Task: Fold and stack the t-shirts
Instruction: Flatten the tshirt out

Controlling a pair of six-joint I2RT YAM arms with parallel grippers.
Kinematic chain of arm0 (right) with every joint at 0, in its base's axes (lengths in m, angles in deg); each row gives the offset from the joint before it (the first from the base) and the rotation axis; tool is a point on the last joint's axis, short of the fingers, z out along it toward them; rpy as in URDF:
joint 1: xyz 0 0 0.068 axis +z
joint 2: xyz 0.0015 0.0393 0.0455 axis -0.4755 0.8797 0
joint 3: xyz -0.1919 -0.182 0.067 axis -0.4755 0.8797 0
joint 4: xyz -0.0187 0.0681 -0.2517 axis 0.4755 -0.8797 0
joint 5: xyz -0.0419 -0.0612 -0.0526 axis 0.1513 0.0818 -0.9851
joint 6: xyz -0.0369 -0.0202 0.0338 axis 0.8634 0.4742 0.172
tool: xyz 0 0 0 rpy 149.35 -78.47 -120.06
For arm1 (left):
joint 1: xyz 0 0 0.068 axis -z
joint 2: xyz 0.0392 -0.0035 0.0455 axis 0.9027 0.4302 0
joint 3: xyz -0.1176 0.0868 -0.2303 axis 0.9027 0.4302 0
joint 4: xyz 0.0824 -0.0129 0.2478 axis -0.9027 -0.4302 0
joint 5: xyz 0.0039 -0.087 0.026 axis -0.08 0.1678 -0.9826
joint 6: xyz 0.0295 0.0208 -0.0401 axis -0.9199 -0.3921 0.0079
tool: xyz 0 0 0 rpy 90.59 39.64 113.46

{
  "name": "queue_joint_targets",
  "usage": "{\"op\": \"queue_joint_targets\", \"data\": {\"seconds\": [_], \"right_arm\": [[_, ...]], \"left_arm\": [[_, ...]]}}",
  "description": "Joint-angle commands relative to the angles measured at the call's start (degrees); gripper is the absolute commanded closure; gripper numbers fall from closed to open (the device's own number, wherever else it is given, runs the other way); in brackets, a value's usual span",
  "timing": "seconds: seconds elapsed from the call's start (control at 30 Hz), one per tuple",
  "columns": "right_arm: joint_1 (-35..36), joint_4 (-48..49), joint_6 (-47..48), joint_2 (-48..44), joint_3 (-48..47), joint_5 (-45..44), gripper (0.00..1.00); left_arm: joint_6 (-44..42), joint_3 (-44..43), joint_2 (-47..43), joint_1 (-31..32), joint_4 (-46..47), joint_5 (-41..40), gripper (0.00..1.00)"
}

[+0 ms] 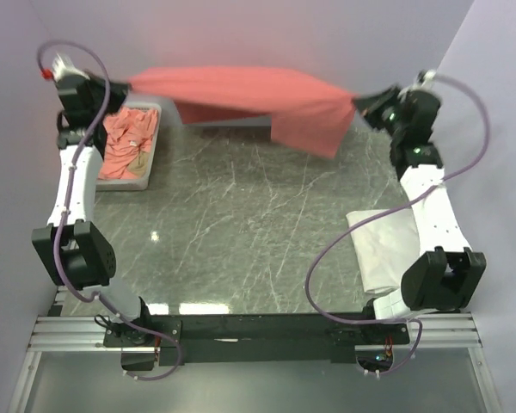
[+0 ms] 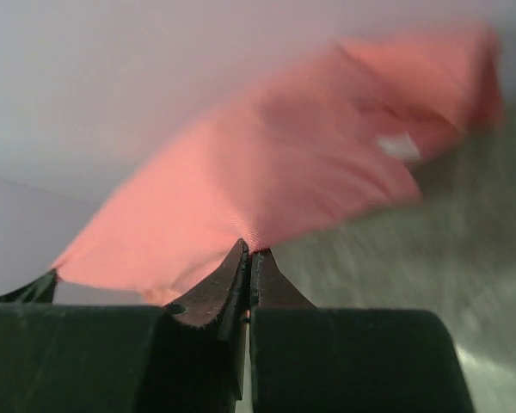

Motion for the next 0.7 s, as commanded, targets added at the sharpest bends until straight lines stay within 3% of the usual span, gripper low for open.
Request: {"op": "queue_joint_targets", "data": {"seconds": [0.0, 0.17, 0.33, 0.67], "right_arm": [[-0.5, 0.9, -1.6, -0.9, 14.1, 1.7, 1.0], [-0.5, 2.2, -3.2, -1.9, 30.0, 4.4, 1.0], [-0.5, 0.5, -1.9, -1.6, 37.9, 3.4, 1.0], [-1.3, 3.3, -1.3, 1.2, 47.5, -2.0, 1.0]], "left_arm": [[0.4, 11.2, -2.4, -0.6, 1.1, -2.1, 1.0], [2.3, 28.6, -4.8, -0.6, 0.9, -3.2, 1.0], [5.6, 40.9, -7.1, -0.5, -0.7, -4.7, 1.0], [5.6, 50.5, -11.8, -0.3, -3.4, -7.6, 1.0]]}}
